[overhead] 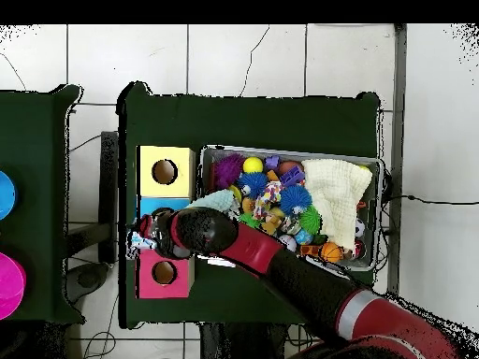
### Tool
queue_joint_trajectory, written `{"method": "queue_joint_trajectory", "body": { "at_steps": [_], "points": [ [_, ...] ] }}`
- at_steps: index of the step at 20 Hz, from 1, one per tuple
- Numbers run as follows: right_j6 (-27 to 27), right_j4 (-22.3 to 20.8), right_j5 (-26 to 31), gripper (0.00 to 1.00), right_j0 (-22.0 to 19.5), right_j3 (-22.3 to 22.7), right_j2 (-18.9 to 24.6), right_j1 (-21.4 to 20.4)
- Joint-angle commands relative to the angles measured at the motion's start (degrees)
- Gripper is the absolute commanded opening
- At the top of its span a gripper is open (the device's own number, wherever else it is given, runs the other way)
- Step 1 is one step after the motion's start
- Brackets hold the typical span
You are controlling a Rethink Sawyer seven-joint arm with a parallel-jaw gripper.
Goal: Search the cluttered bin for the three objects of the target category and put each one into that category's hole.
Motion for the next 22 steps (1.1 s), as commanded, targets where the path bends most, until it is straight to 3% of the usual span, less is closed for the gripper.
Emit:
{"method": "queue_joint_trajectory", "body": {
  "at_steps": [1, 7, 16, 22],
  "points": [
    [5.55, -1.62, 1.86, 1.0, 1.84, -5.39, -4.7, 2.22],
    [5.61, -2.17, 2.16, 1.0, 3.45, -6.39, -6.81, 1.09],
    [7.07, -7.1, 3.93, 1.0, 12.21, -9.89, -18.72, -7.66],
    [5.26, -11.98, 6.6, 1.0, 16.18, -14.41, -24.52, -9.58]
  ]
}}
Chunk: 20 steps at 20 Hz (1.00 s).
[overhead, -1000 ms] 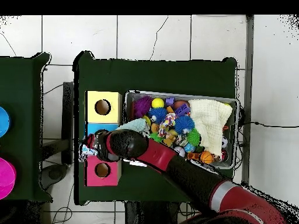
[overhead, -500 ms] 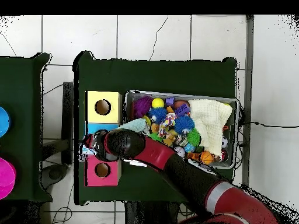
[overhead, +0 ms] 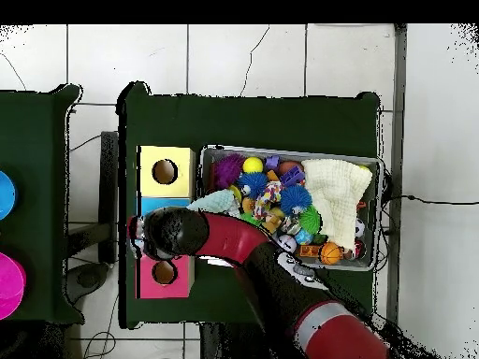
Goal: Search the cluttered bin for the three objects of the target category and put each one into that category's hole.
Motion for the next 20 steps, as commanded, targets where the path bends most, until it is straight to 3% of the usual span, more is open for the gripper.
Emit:
{"method": "queue_joint_trajectory", "body": {
  "at_steps": [1, 15, 20],
  "points": [
    [4.95, -7.2, 3.81, 1.0, 2.6, -9.24, -12.45, -0.57],
    [6.35, -9.56, 11.4, 1.0, 5.58, -14.52, -16.75, -2.03],
    [7.92, -8.0, 16.08, 1.0, 6.41, -14.84, -17.69, -2.34]
  ]
}}
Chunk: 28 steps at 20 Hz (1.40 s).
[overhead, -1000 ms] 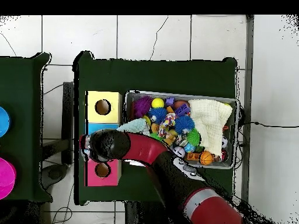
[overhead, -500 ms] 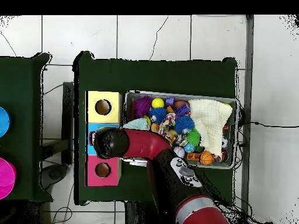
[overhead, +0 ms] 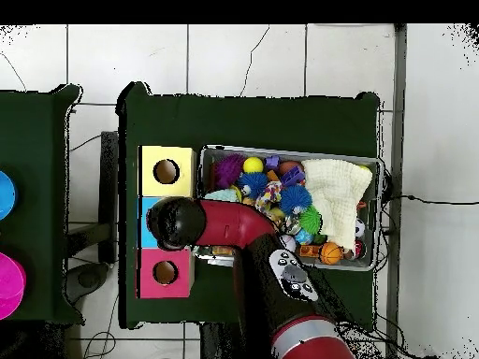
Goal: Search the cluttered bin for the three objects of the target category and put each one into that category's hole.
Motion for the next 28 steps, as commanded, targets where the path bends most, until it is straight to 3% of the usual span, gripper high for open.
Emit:
{"method": "queue_joint_trajectory", "body": {
  "at_steps": [1, 12, 19, 25, 28],
  "points": [
    [7.94, -1.79, 10.29, 1.0, -0.72, -6.3, -6.05, -0.44],
    [7.18, 0.69, 9.28, 1.0, -2.86, -3.54, -2.39, -0.57],
    [7.13, 8.99, 5.18, 1.0, -7.72, 2.81, 5.71, 0.74],
    [7.37, 16.34, 6.13, 1.0, -10.7, 9.06, 12.08, 1.53],
    [7.05, 17.91, 6.74, 1.0, -11.2, 9.7, 13.26, 1.98]
  ]
}}
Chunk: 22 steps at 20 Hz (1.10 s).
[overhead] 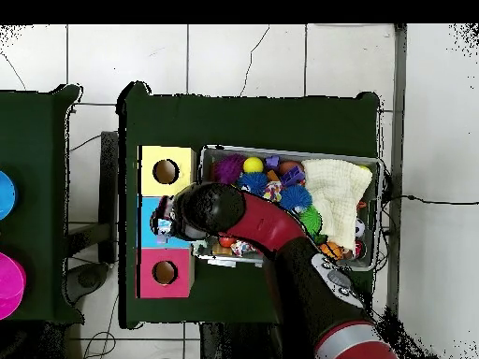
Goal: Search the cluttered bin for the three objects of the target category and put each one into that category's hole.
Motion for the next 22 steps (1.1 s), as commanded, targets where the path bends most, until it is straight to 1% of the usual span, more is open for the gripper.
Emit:
{"method": "queue_joint_trajectory", "body": {
  "at_steps": [1, 6, 7, 9, 12, 17, 19, 22],
  "points": [
    [6.81, 6.66, 2.42, 1.0, -2.15, 5.89, 8.04, 3.81],
    [5.43, 8.0, 4.15, 1.0, -2.66, 4.7, 9.79, 6.99],
    [5.02, 7.97, 4.75, 1.0, -2.78, 4.5, 10.04, 7.46],
    [5.3, 7.56, 4.96, 1.0, -2.53, 4.79, 9.77, 7.01],
    [5.32, 6.69, 4.04, 1.0, -2.39, 4.04, 9.35, 8.15],
    [5.51, 5.03, 4.82, 1.0, -3.0, 4.66, 8.36, 5.46],
    [4.63, 4.03, 3.52, 1.0, -2.93, 4.04, 8.07, 6.02],
    [4.65, 3.89, 3.44, 1.0, -3.05, 4.62, 8.0, 5.38]
  ]
}}
